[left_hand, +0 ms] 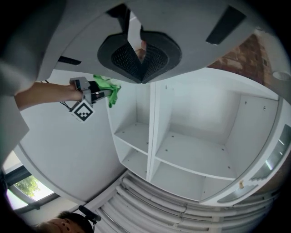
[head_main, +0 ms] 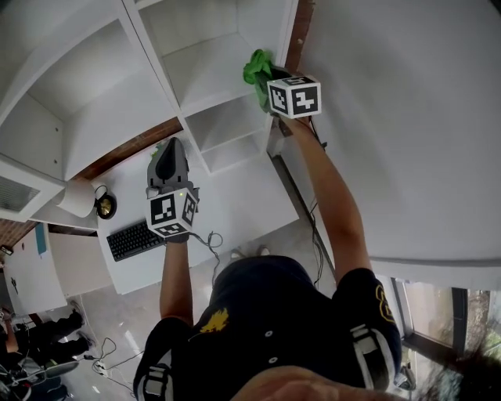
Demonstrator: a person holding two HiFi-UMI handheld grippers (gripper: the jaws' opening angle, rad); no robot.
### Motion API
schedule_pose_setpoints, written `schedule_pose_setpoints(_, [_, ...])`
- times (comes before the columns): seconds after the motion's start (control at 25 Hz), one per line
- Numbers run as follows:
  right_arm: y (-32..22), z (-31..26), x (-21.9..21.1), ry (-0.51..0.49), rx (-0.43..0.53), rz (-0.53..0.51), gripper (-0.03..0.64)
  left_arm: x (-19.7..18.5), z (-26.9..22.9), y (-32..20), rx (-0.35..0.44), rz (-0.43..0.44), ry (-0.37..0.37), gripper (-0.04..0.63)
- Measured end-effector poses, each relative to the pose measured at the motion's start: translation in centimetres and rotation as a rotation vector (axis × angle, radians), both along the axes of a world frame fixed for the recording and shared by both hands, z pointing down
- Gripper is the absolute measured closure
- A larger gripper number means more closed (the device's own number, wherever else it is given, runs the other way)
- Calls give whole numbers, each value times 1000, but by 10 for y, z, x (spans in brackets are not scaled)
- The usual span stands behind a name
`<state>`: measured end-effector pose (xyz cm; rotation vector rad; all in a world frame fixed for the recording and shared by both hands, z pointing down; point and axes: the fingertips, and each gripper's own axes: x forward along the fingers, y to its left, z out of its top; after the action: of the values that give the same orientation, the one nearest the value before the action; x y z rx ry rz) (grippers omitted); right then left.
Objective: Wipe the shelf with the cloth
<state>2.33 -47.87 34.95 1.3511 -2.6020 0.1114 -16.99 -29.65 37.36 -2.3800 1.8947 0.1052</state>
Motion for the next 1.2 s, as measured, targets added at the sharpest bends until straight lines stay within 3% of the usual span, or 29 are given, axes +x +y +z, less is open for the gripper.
schedule_pose_setpoints(0.12, [10, -3, 4, -110, 65, -16, 572, -11, 3, -3, -6, -21, -14, 578])
schedule_pose_setpoints(0.4, [43, -27, -3, -192, 202, -69, 572, -12, 0, -7, 3, -19, -53, 577])
schedule_pose_setpoints(0.68, [84, -47, -6, -168, 339, -90, 572, -15, -18, -10, 42, -26, -110, 578])
schedule_pose_setpoints(0.88, [113, -41, -12, -37, 445, -79, 571, -12, -19, -11, 47, -24, -122, 577])
schedule_pose_setpoints(1.2, [139, -31, 0, -117, 448, -54, 571, -9, -19, -8, 43, -12, -127, 577])
